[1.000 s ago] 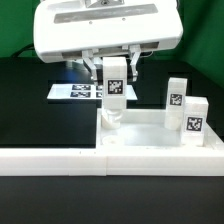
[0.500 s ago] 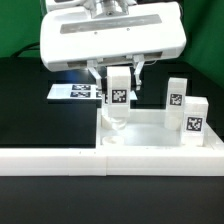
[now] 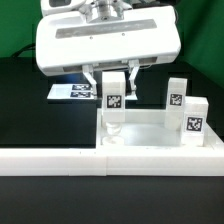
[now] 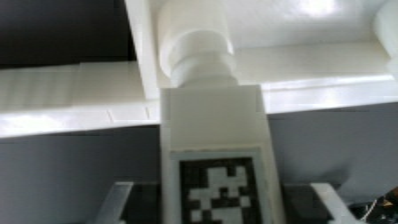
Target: Assemble square table
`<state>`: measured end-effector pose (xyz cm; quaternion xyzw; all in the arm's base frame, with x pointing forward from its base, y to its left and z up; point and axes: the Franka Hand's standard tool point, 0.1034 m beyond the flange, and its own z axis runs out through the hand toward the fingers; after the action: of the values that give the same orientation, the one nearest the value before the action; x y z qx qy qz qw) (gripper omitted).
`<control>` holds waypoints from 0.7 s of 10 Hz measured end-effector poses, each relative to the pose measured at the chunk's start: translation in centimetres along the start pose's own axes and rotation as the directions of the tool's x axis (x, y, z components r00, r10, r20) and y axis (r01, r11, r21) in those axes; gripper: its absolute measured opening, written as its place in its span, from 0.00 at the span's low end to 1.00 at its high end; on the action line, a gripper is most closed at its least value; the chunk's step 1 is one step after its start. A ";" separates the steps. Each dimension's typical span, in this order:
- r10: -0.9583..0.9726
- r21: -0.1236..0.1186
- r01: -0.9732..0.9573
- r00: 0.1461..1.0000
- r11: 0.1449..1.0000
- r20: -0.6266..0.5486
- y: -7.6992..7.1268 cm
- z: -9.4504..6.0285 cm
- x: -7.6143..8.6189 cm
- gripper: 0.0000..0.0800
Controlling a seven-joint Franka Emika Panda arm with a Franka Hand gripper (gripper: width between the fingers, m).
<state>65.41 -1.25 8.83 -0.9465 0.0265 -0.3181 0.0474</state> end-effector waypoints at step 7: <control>0.040 -0.011 -0.040 0.999 0.999 -0.008 0.1 1.7 -0.4 0.36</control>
Offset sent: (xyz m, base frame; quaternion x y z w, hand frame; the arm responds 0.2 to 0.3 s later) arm 0.0147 -0.0058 -0.0086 -0.0190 0.0058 0.0032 0.9998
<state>66.09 -1.16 7.20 -0.9448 0.0475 -0.3206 0.0483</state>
